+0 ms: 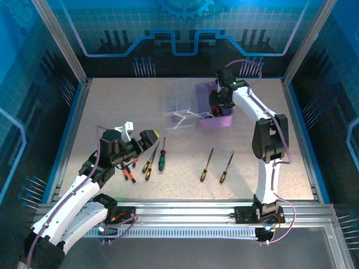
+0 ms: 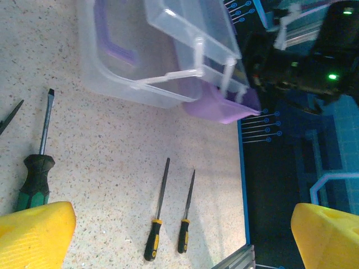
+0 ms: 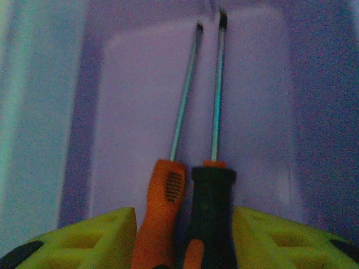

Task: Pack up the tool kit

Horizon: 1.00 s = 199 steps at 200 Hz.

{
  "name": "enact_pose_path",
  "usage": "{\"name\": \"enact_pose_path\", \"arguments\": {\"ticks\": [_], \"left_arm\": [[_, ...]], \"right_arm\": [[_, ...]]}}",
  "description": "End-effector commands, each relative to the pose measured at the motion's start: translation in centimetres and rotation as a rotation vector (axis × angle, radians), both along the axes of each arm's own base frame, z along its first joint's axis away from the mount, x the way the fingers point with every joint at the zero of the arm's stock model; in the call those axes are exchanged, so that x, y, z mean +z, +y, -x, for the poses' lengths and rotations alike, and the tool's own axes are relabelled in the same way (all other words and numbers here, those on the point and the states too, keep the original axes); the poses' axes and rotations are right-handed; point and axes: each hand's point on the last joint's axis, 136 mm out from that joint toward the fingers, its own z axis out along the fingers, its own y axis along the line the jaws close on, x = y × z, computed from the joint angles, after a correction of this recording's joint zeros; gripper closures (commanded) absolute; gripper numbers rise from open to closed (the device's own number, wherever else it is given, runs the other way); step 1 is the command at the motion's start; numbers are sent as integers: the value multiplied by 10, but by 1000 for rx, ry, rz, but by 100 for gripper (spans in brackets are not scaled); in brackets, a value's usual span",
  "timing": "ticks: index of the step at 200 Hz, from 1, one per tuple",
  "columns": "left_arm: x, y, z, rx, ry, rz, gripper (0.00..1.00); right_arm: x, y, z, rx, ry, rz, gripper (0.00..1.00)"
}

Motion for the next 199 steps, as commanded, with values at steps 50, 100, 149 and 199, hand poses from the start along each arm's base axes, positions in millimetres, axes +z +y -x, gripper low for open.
{"name": "enact_pose_path", "arguments": {"ticks": [50, 100, 149, 199], "left_arm": [[0, 5, 8, 14, -2, -2, 1], [9, 7, 8, 9, -32, -37, 1], [-19, 23, 3, 92, 27, -113, 1], [-51, 61, 15, 287, 134, -175, 1]], "right_arm": [[-38, 22, 2, 14, 41, -104, 56], [-16, 20, 9, 18, -3, -76, 57], [43, 48, 55, 169, -106, -53, 53], [55, 148, 149, 574, -239, 74, 46]]}}
